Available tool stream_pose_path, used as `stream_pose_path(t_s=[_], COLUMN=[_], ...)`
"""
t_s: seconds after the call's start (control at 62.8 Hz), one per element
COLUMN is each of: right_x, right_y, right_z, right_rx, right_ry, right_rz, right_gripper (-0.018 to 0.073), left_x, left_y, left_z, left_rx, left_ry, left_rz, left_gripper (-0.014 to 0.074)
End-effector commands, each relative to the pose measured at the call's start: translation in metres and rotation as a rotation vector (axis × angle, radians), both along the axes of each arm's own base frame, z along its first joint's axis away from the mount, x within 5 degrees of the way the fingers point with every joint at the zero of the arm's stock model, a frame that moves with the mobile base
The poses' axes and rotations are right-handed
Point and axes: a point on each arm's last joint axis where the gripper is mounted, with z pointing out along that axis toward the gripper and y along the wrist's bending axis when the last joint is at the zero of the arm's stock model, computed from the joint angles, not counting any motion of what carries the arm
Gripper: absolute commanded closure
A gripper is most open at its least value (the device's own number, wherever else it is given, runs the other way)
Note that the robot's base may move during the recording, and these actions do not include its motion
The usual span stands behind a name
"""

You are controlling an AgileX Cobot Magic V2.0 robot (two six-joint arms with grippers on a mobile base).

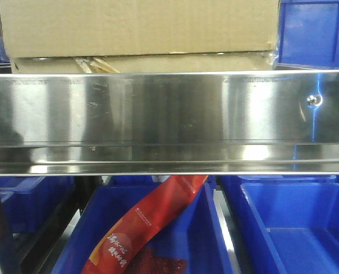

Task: Grab carton from right shelf to conveyor

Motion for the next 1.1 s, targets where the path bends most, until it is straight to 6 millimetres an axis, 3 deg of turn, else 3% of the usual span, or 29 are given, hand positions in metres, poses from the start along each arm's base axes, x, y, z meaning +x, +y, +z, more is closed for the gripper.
stream_pose_path(t_s=[0.0, 0.908, 1.084], right_x=[-0.0003, -0.0006, -0.0009], right_y=[-0.0003, -0.0007, -0.0012], right_z=[0.0021, 0.0069, 0.0095], right_rx=[-0.004, -0.003, 0.100], right_ry=[-0.023, -0.075, -0.102], right_rz=[-0.004, -0.008, -0.007], right_gripper=[0.0628, 0.0628, 0.0628], left_x=[-0.0006, -0.0007, -0.0015], left_y=[0.0000, 0.0000, -0.0005], left_z=[0.0030, 0.0040, 0.0108], left_rx=[-0.004, -0.002, 0.006], left_ry=[-0.027, -0.038, -0.113], left_rz=[0.002, 0.003, -0.003], left_gripper=[0.0601, 0.0601, 0.0601])
